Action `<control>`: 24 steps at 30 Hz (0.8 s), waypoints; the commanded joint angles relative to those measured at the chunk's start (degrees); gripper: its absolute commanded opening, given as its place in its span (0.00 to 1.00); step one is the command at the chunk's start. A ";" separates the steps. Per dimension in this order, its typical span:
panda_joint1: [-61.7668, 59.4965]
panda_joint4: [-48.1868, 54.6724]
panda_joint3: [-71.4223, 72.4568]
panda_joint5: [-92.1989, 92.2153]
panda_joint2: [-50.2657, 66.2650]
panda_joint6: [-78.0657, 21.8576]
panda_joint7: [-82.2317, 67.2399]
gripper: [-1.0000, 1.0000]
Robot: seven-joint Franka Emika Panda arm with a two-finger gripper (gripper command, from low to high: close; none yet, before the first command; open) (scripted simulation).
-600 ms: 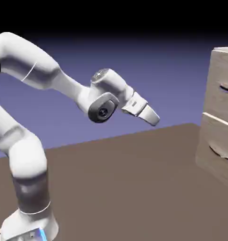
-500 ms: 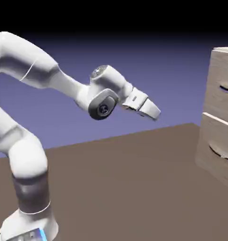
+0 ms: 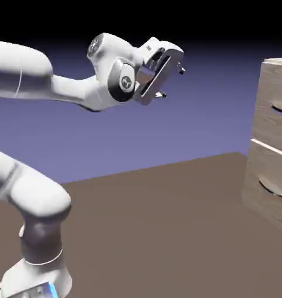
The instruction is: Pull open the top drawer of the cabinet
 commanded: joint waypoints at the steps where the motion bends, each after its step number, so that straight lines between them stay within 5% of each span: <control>1: 1.45 0.80 -0.90 -1.96 -0.76 -0.38 -2.50 0.50; 24: 34.75 19.08 -21.64 -47.02 -18.16 -9.16 -59.81 0.50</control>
